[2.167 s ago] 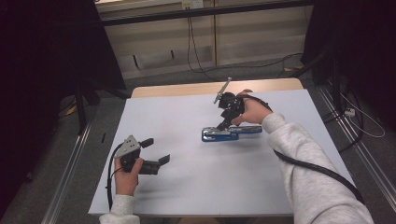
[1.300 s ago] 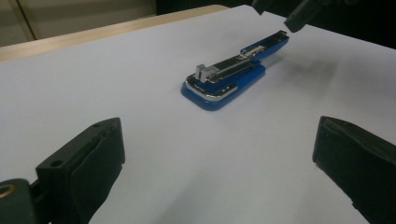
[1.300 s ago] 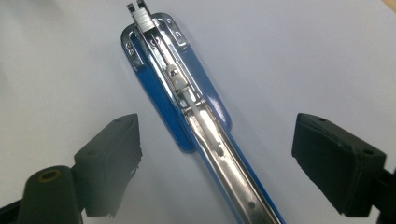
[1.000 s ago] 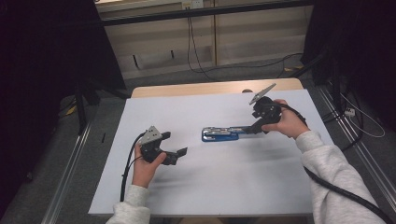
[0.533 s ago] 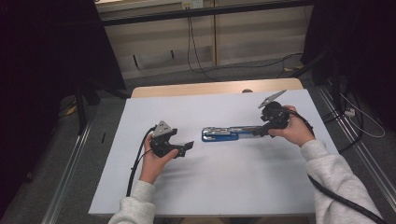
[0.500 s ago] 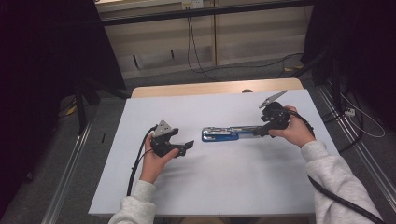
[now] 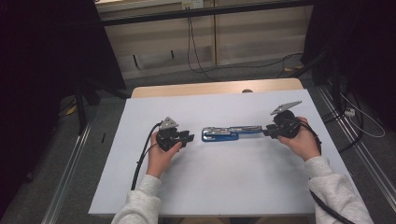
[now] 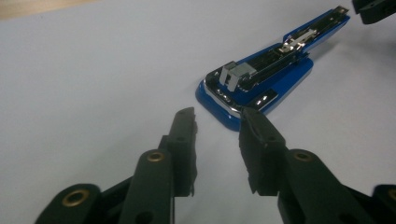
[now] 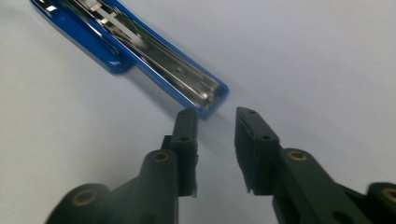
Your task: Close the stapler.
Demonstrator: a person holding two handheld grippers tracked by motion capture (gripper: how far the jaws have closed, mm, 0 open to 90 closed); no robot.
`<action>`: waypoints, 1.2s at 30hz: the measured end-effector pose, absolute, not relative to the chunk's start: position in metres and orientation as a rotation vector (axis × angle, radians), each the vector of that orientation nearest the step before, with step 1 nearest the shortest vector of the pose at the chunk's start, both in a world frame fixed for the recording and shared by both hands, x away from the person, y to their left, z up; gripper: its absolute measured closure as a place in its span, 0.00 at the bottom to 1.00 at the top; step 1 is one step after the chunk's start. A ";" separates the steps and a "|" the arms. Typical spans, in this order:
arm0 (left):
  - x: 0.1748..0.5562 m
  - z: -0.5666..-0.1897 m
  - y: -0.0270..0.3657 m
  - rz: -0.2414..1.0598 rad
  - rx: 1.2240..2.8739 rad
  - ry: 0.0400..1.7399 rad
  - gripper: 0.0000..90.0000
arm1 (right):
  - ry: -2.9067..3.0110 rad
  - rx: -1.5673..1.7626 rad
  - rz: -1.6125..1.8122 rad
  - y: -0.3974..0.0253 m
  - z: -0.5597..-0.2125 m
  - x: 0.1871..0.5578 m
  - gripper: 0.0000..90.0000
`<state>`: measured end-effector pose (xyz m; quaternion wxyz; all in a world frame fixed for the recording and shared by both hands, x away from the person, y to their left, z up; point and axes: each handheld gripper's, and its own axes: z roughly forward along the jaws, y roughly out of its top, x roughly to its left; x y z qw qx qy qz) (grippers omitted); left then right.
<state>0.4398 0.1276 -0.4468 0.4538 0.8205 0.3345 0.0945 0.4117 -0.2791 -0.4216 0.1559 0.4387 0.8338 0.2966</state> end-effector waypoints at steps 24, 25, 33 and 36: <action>0.456 -0.463 0.108 0.223 2.058 0.874 0.99 | 2.348 1.304 0.798 -0.271 -0.450 0.417 1.00; 0.457 -0.464 0.106 0.228 2.049 0.871 0.99 | 2.345 1.304 0.799 -0.271 -0.450 0.418 1.00; 0.460 -0.469 0.094 0.221 2.076 0.858 0.98 | 2.357 1.286 0.787 -0.269 -0.450 0.419 1.00; 0.462 -0.470 0.090 0.214 2.105 0.842 0.98 | 2.363 1.278 0.787 -0.268 -0.451 0.419 1.00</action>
